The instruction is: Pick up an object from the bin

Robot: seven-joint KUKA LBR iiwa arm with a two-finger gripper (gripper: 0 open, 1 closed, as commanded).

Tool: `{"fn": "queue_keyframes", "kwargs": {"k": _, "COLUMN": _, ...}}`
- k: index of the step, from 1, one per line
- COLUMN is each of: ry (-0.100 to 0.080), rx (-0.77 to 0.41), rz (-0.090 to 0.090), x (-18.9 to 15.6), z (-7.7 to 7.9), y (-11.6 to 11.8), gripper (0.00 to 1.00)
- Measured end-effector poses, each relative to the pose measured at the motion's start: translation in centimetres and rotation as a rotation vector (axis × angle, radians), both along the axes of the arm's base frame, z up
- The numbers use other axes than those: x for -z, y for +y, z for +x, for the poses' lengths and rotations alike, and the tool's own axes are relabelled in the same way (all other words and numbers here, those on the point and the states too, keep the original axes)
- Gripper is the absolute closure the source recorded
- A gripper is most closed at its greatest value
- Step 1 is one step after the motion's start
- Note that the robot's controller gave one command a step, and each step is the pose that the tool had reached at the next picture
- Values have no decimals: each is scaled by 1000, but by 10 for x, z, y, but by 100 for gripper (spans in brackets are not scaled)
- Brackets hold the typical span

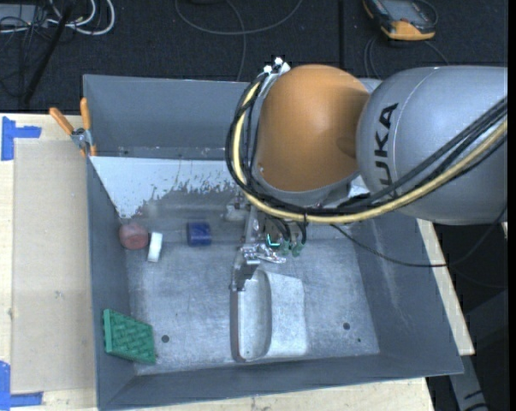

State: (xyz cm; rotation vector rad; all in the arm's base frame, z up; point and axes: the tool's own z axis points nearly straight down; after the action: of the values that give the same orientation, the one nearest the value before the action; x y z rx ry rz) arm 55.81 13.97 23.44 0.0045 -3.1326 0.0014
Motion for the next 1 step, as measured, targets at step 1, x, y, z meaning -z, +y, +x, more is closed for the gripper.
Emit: {"fn": "queue_keyframes", "kwargs": {"k": 1, "ry": -1, "rx": -41, "rz": -2, "x": 114, "z": 17, "y": -79, "gripper": 0}}
